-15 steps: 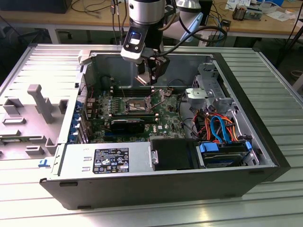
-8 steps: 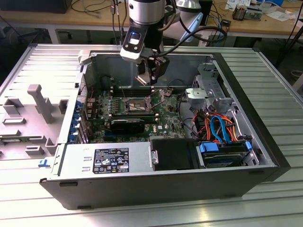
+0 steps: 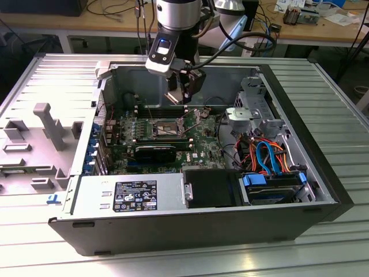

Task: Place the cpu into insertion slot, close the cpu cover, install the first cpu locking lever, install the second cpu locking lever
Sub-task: 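Place the cpu into insertion slot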

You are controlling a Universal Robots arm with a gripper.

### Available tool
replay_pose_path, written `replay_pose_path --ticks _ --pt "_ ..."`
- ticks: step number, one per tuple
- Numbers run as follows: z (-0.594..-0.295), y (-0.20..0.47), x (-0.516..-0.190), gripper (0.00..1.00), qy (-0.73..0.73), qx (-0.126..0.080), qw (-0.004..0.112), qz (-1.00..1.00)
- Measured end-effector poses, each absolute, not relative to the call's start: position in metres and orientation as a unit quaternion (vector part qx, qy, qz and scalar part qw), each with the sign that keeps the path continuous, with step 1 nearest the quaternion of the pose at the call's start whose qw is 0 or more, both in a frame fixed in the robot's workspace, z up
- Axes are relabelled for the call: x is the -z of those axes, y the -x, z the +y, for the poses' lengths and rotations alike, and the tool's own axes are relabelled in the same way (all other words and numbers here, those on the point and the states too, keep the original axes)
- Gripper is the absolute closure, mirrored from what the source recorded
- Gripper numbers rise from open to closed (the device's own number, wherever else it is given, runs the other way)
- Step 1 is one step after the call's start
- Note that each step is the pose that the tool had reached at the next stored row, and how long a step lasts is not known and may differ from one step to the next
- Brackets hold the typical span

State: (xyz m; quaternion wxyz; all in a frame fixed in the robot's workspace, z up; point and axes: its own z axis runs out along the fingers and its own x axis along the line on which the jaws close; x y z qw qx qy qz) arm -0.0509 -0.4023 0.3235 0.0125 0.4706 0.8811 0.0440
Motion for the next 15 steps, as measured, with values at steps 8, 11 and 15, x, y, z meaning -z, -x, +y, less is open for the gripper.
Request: replay_pose_path --ticks 8,11,15 --pt "-0.4023 0.0509 -0.3231 0.45 -0.478 -0.044 0.013 0.877" --pt "-0.4023 0.0509 -0.323 0.45 -0.481 -0.044 0.013 0.876" --pt "-0.4023 0.0509 -0.3228 0.45 -0.484 -0.044 0.013 0.874"
